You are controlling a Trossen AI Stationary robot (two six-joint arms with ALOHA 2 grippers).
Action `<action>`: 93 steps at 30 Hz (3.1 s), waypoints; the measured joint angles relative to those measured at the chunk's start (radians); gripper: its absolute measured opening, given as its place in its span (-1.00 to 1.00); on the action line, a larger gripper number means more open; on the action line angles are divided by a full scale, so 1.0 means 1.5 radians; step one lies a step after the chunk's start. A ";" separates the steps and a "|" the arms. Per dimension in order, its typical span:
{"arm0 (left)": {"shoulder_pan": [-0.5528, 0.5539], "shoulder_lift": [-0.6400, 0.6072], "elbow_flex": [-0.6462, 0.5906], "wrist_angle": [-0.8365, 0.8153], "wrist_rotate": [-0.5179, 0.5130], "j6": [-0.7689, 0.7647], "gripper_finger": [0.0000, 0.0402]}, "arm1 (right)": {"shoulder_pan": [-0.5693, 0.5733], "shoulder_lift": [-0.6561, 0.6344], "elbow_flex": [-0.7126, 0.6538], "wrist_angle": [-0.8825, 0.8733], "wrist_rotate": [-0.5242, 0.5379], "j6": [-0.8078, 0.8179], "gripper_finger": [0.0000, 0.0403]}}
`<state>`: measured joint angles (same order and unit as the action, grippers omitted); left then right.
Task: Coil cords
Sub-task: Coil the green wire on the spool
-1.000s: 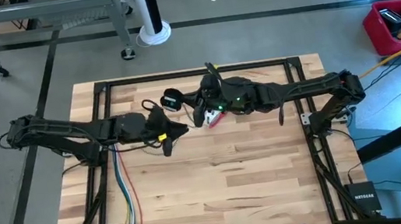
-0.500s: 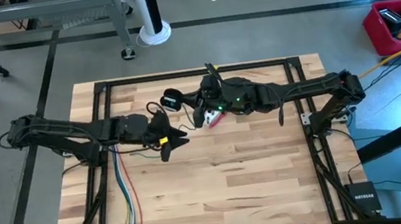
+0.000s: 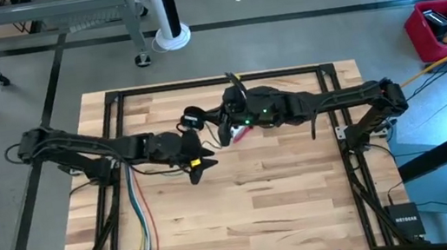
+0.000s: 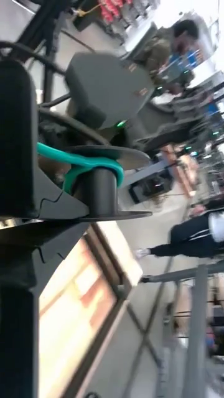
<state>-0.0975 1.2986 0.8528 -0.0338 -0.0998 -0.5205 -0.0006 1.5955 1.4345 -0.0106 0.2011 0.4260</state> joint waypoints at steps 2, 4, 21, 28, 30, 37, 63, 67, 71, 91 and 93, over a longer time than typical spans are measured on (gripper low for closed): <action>0.000 0.005 0.000 0.000 0.000 0.000 -0.14 | 0.000 0.000 0.000 -0.025 -0.007 0.010 -0.99; 0.000 0.006 0.000 0.000 0.000 -0.001 -0.15 | 0.000 0.000 0.000 -0.040 -0.007 0.011 -0.99; -0.007 -0.024 0.001 0.098 -0.111 0.201 -0.15 | 0.000 -0.059 0.000 -0.030 -0.045 0.012 -0.99; -0.021 -0.024 0.001 0.150 -0.111 0.243 -0.15 | 0.000 -0.059 0.000 -0.022 -0.047 0.012 -0.99; -0.026 -0.022 0.001 0.153 -0.111 0.235 -0.15 | 0.000 -0.059 0.000 -0.007 -0.047 0.012 -0.99; -0.036 0.004 0.001 0.173 -0.110 0.230 -0.15 | 0.000 -0.059 0.000 0.028 -0.055 0.013 -0.99; -0.034 0.033 0.001 0.162 -0.179 0.242 -0.95 | 0.000 -0.059 0.000 0.027 -0.082 0.014 -0.99; -0.037 0.028 0.001 0.109 -0.212 0.190 -0.96 | 0.000 -0.059 0.000 -0.012 -0.070 0.015 -0.99; -0.046 0.008 0.001 -0.003 -0.267 0.135 -0.97 | 0.000 -0.059 0.000 -0.052 -0.059 0.022 -0.99; -0.061 -0.205 0.001 -0.310 -0.420 0.017 -0.99 | 0.001 -0.059 0.000 -0.117 -0.115 0.050 -0.99; -0.061 -0.217 0.001 -0.309 -0.425 0.017 -0.99 | 0.001 -0.059 0.000 -0.123 -0.117 0.050 -0.99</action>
<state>-0.1894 0.9734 0.8536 -0.4965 -0.7371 -0.4948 0.0006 1.5070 1.4342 -0.1951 0.0259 0.5007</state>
